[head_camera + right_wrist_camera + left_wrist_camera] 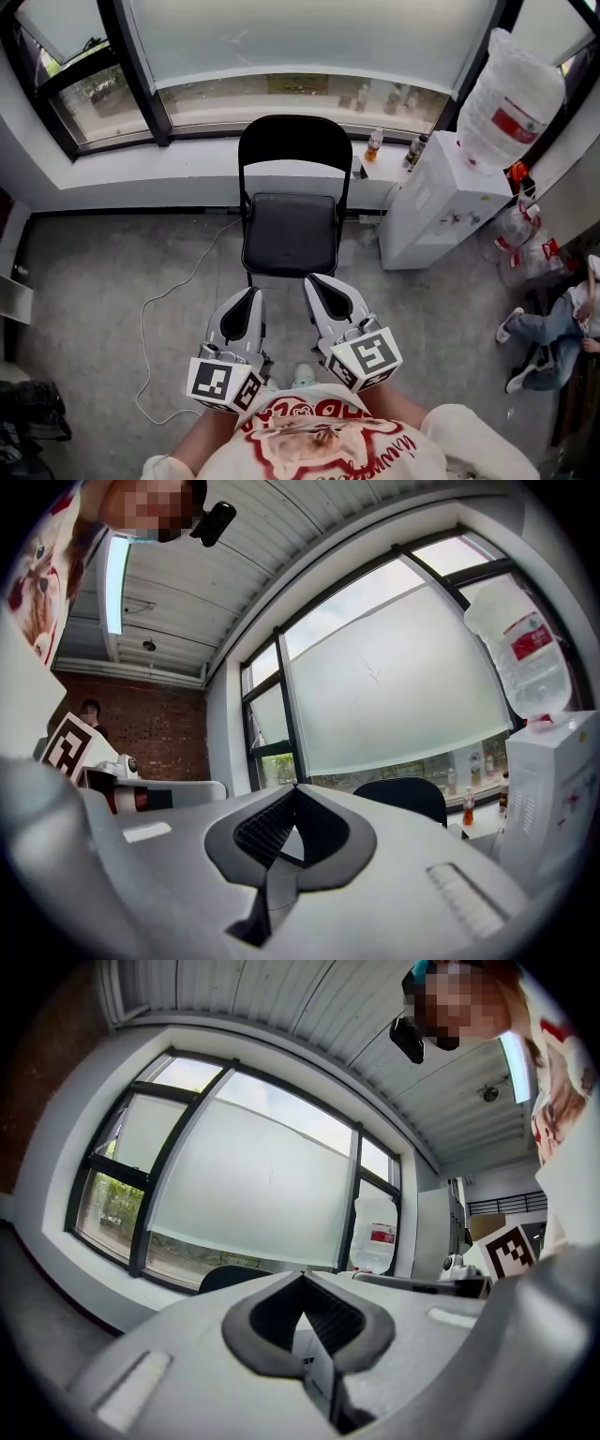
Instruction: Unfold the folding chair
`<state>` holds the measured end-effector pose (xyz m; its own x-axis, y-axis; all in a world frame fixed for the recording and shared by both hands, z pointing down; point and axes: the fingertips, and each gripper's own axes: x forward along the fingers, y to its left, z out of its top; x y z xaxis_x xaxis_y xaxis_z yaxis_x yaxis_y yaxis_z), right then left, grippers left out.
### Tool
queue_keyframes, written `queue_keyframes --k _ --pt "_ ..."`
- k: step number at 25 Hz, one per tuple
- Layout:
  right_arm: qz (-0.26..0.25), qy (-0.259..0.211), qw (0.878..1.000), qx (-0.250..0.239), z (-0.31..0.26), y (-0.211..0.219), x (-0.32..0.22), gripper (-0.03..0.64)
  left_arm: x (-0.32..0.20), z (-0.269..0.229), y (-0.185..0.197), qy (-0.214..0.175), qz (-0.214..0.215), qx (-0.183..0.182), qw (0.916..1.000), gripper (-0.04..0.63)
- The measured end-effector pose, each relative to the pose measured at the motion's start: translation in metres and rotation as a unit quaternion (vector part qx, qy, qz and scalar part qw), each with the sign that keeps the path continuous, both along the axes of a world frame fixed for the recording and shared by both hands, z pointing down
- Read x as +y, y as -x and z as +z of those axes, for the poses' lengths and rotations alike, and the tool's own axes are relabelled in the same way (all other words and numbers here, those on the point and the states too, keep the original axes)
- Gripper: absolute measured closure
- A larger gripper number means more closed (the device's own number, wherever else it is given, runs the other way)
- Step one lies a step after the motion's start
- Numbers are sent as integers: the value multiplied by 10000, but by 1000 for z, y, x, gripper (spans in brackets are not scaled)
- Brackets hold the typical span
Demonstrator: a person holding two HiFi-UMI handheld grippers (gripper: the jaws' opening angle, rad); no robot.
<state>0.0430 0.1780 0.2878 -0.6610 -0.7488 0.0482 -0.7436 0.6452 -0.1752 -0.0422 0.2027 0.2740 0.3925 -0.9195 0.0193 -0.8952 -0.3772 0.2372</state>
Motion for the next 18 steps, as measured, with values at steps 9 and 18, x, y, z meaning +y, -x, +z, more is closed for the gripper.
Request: queue_keyframes --k 9,18 --pt "141 85 9998 82 5 32 53 594 59 0 32 -22 123 118 9999 594" --pt "386 60 9992 63 7 86 167 594 160 17 92 127 183 173 9996 594"
